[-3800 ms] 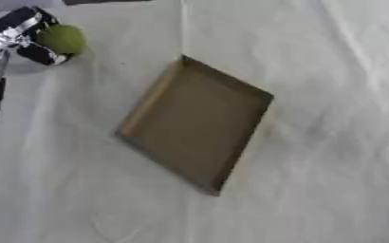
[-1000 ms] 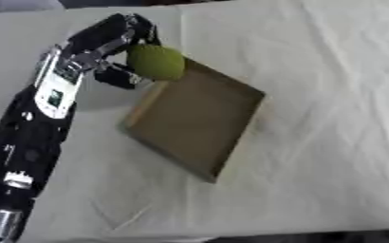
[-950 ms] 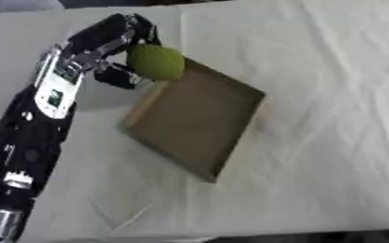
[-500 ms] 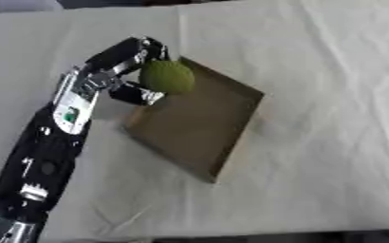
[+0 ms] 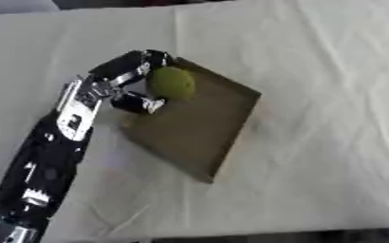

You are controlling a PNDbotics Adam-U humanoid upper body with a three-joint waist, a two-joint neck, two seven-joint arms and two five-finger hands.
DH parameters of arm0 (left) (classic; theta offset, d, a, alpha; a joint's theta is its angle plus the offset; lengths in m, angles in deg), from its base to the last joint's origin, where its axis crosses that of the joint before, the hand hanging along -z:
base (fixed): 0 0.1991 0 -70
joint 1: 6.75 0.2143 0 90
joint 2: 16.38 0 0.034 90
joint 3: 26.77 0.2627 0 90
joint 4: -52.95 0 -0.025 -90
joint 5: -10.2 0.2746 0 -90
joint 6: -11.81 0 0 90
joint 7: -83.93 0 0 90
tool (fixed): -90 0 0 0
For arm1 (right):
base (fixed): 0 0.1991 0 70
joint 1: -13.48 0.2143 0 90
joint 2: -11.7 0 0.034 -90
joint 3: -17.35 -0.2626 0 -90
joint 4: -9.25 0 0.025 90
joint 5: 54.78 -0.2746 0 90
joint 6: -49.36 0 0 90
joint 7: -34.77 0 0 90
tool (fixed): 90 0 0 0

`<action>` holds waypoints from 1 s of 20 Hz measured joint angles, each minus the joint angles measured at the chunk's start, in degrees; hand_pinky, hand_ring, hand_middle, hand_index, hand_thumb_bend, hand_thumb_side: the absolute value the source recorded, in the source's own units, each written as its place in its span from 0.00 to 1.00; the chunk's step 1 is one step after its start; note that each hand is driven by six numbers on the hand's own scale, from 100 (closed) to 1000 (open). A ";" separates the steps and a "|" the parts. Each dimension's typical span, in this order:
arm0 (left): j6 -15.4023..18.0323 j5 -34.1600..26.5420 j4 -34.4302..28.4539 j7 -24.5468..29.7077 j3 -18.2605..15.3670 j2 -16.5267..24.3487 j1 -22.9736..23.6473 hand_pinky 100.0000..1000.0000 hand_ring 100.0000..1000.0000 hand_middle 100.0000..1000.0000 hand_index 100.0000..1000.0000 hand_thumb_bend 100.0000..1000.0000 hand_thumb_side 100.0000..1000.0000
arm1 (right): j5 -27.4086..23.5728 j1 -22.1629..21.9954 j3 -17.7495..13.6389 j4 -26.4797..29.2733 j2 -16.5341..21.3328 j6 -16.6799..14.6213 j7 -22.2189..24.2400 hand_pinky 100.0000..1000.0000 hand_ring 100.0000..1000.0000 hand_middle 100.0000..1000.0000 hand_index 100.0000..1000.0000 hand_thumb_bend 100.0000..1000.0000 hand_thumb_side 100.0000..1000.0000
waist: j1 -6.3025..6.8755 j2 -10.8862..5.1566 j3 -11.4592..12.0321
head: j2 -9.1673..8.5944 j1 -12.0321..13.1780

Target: Pick up objects on the table and place them in the box.

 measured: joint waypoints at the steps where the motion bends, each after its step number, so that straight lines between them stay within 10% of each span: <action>1: -0.10 0.36 0.00 0.10 -0.01 0.00 0.01 0.77 0.92 0.89 0.97 0.20 0.08 | 0.00 0.00 0.00 0.02 0.00 0.01 -0.01 0.75 0.67 0.70 0.76 0.00 0.30 | 0.00 0.00 0.00 | 0.00 -0.01; 10: 0.00 2.39 -0.82 0.00 -0.88 0.00 0.13 0.80 0.93 0.90 0.98 0.24 0.22 | 0.06 -0.03 0.00 0.34 0.00 0.17 -0.17 0.75 0.67 0.70 0.76 0.00 0.29 | -0.01 -0.57 0.03 | 0.00 -0.01; 15: 0.34 1.17 -3.14 -0.33 -2.05 0.03 0.22 0.72 0.87 0.84 0.93 0.02 0.09 | 0.09 -0.08 0.00 0.42 0.00 0.26 -0.29 0.74 0.67 0.70 0.75 0.00 0.29 | -0.10 -0.95 0.17 | 0.02 0.00; 20: -1.19 -5.60 -10.67 -4.26 -4.85 2.33 1.00 0.63 0.82 0.77 0.86 0.00 0.03 | 0.20 -0.51 0.01 0.72 0.00 0.24 -0.59 0.74 0.67 0.70 0.75 0.00 0.28 | -0.13 -1.76 0.71 | 0.07 -0.04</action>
